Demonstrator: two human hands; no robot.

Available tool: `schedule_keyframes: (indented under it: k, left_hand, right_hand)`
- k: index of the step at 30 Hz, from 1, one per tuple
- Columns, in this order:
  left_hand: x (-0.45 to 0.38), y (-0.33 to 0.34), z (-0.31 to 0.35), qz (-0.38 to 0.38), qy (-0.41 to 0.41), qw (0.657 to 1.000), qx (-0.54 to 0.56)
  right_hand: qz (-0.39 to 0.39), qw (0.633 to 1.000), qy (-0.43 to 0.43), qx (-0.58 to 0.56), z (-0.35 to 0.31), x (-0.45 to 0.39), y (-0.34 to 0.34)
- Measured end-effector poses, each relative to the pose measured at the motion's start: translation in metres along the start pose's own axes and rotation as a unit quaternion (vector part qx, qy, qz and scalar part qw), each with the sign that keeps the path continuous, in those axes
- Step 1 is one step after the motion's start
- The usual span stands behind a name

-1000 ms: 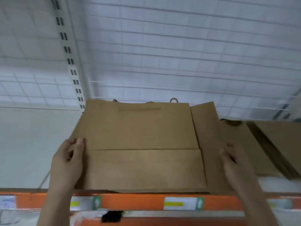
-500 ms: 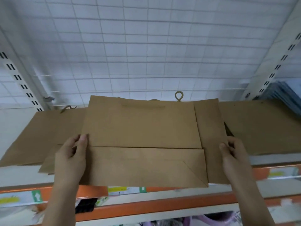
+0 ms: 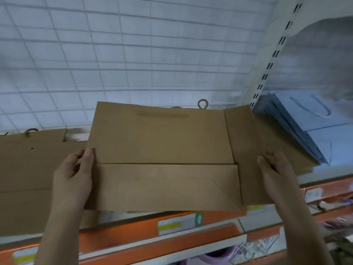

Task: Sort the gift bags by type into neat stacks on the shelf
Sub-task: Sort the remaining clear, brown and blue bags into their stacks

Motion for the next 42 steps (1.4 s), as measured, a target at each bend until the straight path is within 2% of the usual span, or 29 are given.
schedule_keyframes:
  k: [5,10,17,21,27,30,35,39,42]
  left_hand:
    - [0.050,0.087,0.016,-0.003,-0.025,0.999,0.023]
    - [0.087,0.143,0.038,0.015,-0.021,1.000,-0.002]
    - [0.090,0.140,0.049,0.065,-0.017,0.997,-0.033]
    - [0.089,0.133,0.050,0.070,-0.018,0.996,-0.042]
    - [0.083,0.136,0.041,0.045,-0.023,0.997,-0.050]
    - [0.080,0.141,0.042,0.030,-0.023,0.998,-0.050]
    - [0.084,0.172,0.047,-0.010,-0.022,0.996,-0.087]
    - [0.095,0.201,0.057,-0.063,0.006,0.987,-0.147]
    - [0.106,0.226,0.056,-0.108,0.044,0.964,-0.239]
  right_hand:
    - [-0.005,1.000,-0.022,0.017,0.046,-0.066,-0.060]
    - [-0.006,0.991,-0.065,0.121,0.081,-0.118,-0.090]
    - [0.030,0.947,-0.152,0.282,0.105,-0.146,-0.069]
    - [0.032,0.942,-0.128,0.308,0.104,-0.145,-0.061]
    - [-0.004,0.917,-0.074,0.391,0.097,-0.142,-0.060]
    - [-0.021,0.923,-0.076,0.377,0.095,-0.145,-0.061]
    - [0.007,0.958,-0.119,0.260,0.095,-0.142,-0.075]
    - [-0.007,0.957,-0.137,0.257,0.097,-0.130,-0.086]
    - [-0.011,0.952,-0.143,0.271,0.105,-0.126,-0.088]
Point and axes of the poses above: each hand's wrist, its own x-axis away from the middle knuckle, its own y-axis out of the palm, z = x × y, the point moved 2 cm from there along -x, towards the middle knuckle, and after that the axes turned 4 degrees about -y, right-handed, at the moved point
